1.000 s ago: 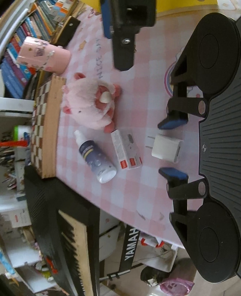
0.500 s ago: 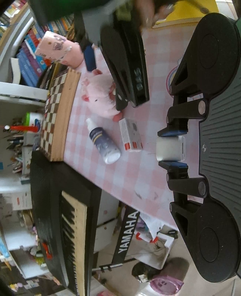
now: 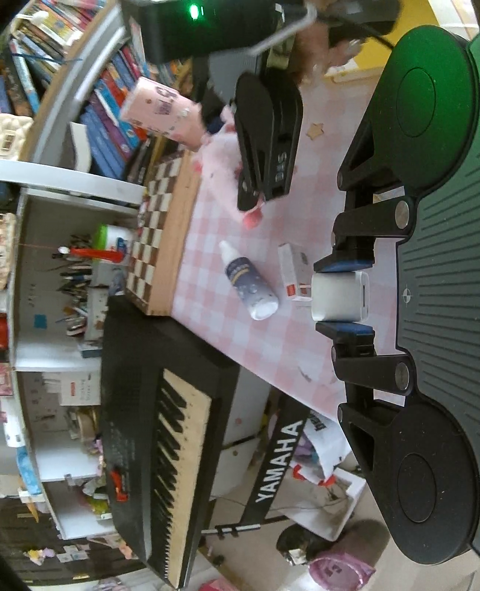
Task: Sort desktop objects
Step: 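Grasp the white charger with the left tool while the right tool grasps the pink pig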
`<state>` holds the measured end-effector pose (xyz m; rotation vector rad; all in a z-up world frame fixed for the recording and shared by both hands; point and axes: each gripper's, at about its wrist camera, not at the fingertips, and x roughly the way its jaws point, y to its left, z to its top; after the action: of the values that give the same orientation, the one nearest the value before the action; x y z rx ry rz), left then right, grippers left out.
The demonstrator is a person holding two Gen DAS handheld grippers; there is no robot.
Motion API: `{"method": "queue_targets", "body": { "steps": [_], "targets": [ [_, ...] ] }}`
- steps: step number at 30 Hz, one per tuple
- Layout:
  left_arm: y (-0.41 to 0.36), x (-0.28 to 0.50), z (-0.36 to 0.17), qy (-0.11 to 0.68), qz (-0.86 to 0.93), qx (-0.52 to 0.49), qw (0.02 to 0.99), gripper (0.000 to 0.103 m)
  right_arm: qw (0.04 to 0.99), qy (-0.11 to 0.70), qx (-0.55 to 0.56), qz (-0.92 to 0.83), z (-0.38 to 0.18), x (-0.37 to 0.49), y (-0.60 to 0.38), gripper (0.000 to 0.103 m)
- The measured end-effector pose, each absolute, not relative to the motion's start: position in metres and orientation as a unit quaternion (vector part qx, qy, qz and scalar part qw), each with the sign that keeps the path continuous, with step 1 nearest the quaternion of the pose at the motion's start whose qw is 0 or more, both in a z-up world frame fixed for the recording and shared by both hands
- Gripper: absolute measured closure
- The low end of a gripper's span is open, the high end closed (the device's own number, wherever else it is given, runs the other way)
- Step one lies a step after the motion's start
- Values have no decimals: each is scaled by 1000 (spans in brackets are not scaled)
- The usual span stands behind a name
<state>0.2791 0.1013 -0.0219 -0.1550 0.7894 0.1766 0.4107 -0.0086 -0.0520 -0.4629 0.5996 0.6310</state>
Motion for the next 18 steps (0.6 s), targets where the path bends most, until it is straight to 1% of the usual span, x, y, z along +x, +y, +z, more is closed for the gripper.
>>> {"method": "queue_targets", "body": {
  "steps": [5, 10, 15, 18],
  "targets": [
    [104, 264, -8, 356, 67, -92, 927, 78, 900, 306, -149, 271, -22, 384, -36, 45],
    [104, 247, 1, 344, 36, -70, 936, 78, 917, 301, -109, 239, 3, 341, -57, 45],
    [107, 219, 15, 322, 3, -72, 944, 78, 921, 311, -78, 222, 14, 301, -69, 45],
    [107, 204, 18, 322, -14, -57, 945, 78, 929, 303, -70, 201, 17, 272, -73, 45]
  ]
}}
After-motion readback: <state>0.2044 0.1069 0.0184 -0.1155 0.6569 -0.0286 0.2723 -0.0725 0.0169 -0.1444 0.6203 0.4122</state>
